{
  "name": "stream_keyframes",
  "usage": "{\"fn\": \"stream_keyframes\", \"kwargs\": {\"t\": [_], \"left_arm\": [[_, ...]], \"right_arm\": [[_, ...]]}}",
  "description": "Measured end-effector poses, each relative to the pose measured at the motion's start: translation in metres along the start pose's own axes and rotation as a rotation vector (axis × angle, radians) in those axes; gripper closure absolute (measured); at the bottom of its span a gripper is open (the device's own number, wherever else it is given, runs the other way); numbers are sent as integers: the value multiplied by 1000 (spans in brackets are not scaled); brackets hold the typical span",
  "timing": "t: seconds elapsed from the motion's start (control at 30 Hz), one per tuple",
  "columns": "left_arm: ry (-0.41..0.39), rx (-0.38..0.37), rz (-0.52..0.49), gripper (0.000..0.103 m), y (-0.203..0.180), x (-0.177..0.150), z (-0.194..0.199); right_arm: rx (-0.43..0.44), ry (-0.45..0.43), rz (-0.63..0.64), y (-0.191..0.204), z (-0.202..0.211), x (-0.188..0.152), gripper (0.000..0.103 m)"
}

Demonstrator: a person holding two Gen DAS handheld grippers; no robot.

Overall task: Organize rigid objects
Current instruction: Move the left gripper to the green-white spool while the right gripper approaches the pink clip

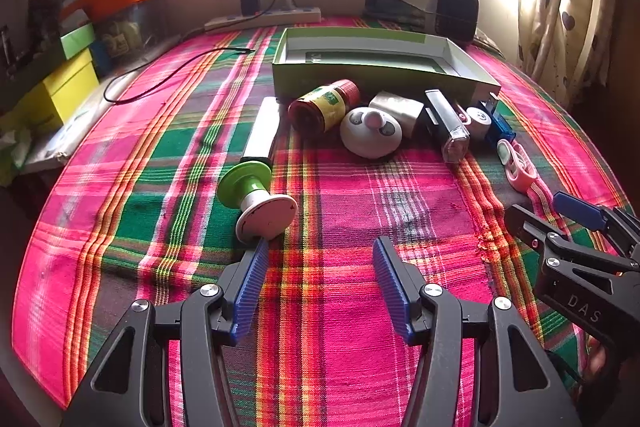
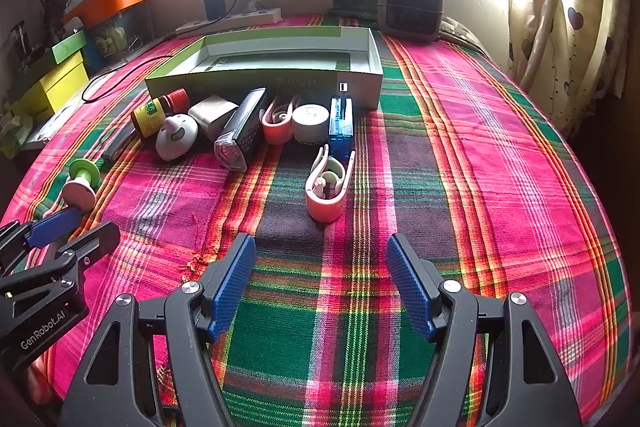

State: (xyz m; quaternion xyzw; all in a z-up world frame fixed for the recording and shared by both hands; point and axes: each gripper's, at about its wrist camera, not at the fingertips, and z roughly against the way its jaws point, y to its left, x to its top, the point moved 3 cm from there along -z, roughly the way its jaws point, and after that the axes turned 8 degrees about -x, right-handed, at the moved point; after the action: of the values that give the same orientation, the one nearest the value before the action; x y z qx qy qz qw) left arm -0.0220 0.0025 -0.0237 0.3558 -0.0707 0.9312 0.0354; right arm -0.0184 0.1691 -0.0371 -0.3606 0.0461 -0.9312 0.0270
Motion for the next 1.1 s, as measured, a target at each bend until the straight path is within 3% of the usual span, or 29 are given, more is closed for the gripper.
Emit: {"fn": "stream_keyframes", "kwargs": {"t": [0.47,0.7,1.1], "left_arm": [[-4,-4,60,49,22,0,5],[-7,-44,100,49,39,7,4],[9,-23,126,49,59,26,-9]], "right_arm": [[9,29,7,2,-6,10,34],[12,53,18,2,-16,22,34],[10,73,28,-3,-29,34,34]]}}
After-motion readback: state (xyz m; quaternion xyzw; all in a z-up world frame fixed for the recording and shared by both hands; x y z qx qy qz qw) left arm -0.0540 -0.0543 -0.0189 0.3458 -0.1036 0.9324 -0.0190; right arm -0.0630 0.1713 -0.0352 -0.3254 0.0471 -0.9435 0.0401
